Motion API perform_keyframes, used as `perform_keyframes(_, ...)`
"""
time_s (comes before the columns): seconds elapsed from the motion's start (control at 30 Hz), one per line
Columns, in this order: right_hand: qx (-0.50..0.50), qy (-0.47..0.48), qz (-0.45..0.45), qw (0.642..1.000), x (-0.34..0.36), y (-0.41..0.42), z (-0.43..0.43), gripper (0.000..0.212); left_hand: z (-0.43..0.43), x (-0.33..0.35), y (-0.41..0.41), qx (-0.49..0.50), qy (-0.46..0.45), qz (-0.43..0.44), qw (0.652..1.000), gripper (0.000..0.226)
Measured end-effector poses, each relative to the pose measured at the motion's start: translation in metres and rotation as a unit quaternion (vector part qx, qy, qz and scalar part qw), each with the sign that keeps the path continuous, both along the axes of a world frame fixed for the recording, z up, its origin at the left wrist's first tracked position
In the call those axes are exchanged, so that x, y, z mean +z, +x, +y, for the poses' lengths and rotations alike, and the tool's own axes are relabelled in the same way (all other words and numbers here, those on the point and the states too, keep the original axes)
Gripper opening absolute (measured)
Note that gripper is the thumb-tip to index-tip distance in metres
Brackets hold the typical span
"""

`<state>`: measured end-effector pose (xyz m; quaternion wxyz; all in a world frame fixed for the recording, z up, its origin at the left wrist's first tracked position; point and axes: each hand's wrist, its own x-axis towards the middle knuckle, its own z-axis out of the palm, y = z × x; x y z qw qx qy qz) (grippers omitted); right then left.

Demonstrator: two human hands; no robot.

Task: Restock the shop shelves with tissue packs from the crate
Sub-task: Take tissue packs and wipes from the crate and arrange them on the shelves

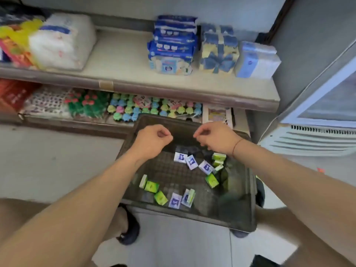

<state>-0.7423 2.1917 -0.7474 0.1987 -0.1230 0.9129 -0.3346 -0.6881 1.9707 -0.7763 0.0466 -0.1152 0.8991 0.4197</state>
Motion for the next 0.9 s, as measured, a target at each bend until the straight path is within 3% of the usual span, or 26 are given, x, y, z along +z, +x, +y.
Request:
perform_keyframes(0.2,0.002,0.126,-0.096,0.987,-0.121,0.015,-0.008,0.017,-0.001,-0.111,0.015,-0.066,-0.053,-0.14,0.987,0.019)
perform_keyframes(0.4,0.08,0.24,-0.19,0.949,-0.213,0.023,-0.012,0.027,0.005,-0.193,0.014,-0.167,-0.099,-0.243,0.95,0.02)
perform_keyframes(0.53,0.131,0.276,-0.176,0.936,-0.256,0.03,-0.023,0.031,0.018,-0.242,0.02,-0.239,-0.121,-0.303,0.915,0.039)
perform_keyframes(0.7,0.083,0.254,-0.135,0.954,-0.289,-0.007,-0.025,0.037,0.037,-0.29,0.008,-0.319,-0.158,-0.304,0.884,0.053)
perform_keyframes(0.83,0.068,0.276,-0.145,0.948,-0.32,-0.029,-0.016,0.042,0.056,-0.309,-0.001,-0.381,-0.179,-0.312,0.852,0.048)
perform_keyframes(0.9,0.066,0.289,-0.143,0.944,-0.338,-0.034,-0.015,0.041,0.06,-0.318,-0.001,-0.406,-0.2,-0.319,0.833,0.059)
